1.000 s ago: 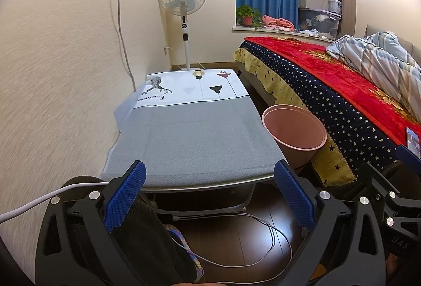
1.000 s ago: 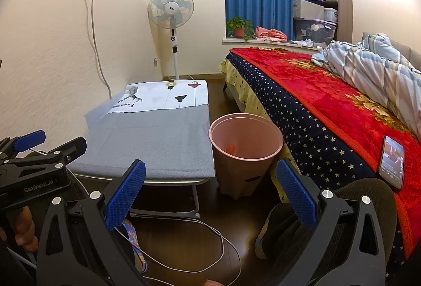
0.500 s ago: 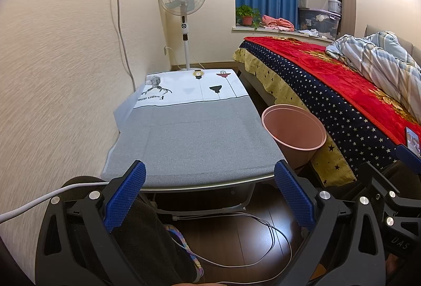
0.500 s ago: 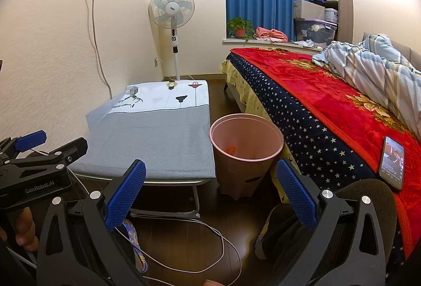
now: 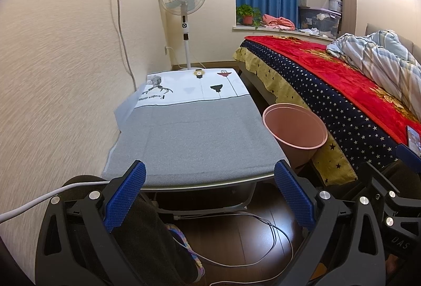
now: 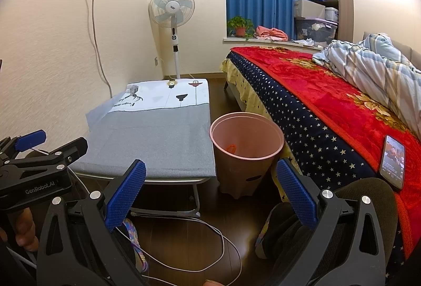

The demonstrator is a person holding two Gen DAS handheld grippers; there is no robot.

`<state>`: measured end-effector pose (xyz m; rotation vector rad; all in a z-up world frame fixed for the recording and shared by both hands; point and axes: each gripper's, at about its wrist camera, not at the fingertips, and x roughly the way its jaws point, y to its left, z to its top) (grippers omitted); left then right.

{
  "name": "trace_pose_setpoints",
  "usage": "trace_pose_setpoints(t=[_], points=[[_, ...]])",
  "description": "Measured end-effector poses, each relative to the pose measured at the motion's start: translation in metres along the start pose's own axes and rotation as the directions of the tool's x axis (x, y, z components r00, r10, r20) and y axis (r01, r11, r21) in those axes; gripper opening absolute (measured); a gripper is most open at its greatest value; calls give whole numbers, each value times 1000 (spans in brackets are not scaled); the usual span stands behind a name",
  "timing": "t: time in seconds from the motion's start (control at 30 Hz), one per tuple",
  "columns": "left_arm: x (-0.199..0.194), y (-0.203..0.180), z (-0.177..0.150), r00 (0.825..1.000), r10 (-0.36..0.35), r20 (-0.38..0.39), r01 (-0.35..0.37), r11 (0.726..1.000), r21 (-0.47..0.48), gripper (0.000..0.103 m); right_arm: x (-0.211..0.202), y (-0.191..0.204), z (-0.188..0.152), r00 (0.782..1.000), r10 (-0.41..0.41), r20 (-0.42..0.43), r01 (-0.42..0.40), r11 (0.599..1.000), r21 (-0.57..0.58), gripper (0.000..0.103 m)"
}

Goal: Collect trash

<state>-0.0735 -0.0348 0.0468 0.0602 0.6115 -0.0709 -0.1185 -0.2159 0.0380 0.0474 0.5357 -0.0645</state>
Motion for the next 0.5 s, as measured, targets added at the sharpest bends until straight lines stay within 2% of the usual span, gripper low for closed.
trace_pose_setpoints(t=[0.5], points=[[1,5,-2,1000,-11,-7,11,1000,3,95,1,-3,-2,1000,1,-2,-1,1000,2,98]])
